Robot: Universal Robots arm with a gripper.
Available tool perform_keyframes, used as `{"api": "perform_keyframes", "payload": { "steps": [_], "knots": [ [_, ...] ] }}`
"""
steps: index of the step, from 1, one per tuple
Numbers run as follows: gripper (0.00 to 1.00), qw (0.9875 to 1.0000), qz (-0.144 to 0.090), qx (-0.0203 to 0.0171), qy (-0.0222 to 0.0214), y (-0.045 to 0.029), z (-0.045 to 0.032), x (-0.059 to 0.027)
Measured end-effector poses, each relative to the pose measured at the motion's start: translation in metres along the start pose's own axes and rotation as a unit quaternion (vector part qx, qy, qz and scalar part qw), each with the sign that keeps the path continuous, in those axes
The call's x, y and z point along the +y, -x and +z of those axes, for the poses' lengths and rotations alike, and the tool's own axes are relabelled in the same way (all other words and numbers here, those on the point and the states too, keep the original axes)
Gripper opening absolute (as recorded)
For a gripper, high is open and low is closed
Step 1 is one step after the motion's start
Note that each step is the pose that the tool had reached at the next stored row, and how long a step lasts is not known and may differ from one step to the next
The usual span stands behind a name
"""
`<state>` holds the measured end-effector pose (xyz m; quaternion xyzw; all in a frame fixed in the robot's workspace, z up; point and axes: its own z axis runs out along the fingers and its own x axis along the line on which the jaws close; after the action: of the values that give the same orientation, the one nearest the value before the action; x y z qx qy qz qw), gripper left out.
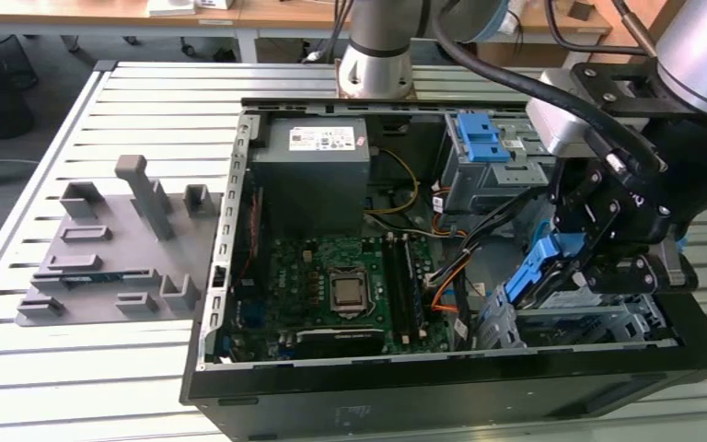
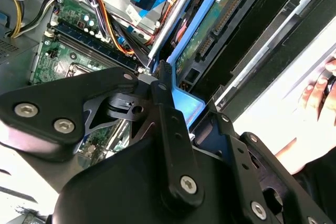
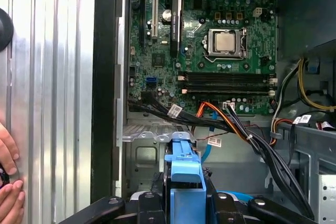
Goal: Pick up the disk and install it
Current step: 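Insert the disk into the insertion slot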
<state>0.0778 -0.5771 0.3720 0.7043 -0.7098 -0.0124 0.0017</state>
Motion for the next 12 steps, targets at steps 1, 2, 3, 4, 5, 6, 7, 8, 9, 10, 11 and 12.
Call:
{"api": "perform_keyframes", "payload": {
  "steps": [1, 2, 3, 4, 5, 6, 7, 8, 9, 10, 11, 12],
  "knots": [
    [0.36, 1.0, 0.0, -0.0001, 0.0, -0.0002, 0.0009, 0.0],
    [0.36, 1.0, 0.0, -0.0003, 0.0001, -0.0004, 0.0019, 0.0],
    [0.36, 1.0, 0.0, -0.0004, 0.0, -0.0006, 0.0028, -0.0001],
    [0.36, 1.0, 0.0, -0.0005, 0.0, -0.0007, 0.0037, -0.0001],
    [0.36, 1.0, 0.0, -0.0007, 0.0, -0.0009, 0.0046, -0.0001],
    [0.36, 1.0, 0.0, -0.0009, 0.0, -0.0011, 0.0055, -0.0001],
    [0.36, 1.0, 0.0, -0.0009, 0.0, -0.0013, 0.0064, -0.0002],
    [0.36, 1.0, 0.0, -0.0011, 0.0, -0.0014, 0.0073, -0.0002],
    [0.36, 1.0, 0.0, -0.0012, 0.0, -0.0016, 0.0082, -0.0002],
    [0.36, 1.0, 0.0, -0.0014, 0.0, -0.0018, 0.0093, -0.0002],
    [0.36, 1.0, 0.0, -0.0015, 0.0, -0.0019, 0.0103, -0.0003],
    [0.36, 1.0, 0.0, -0.0016, 0.0, -0.002, 0.0112, -0.0003]
  ]
}}
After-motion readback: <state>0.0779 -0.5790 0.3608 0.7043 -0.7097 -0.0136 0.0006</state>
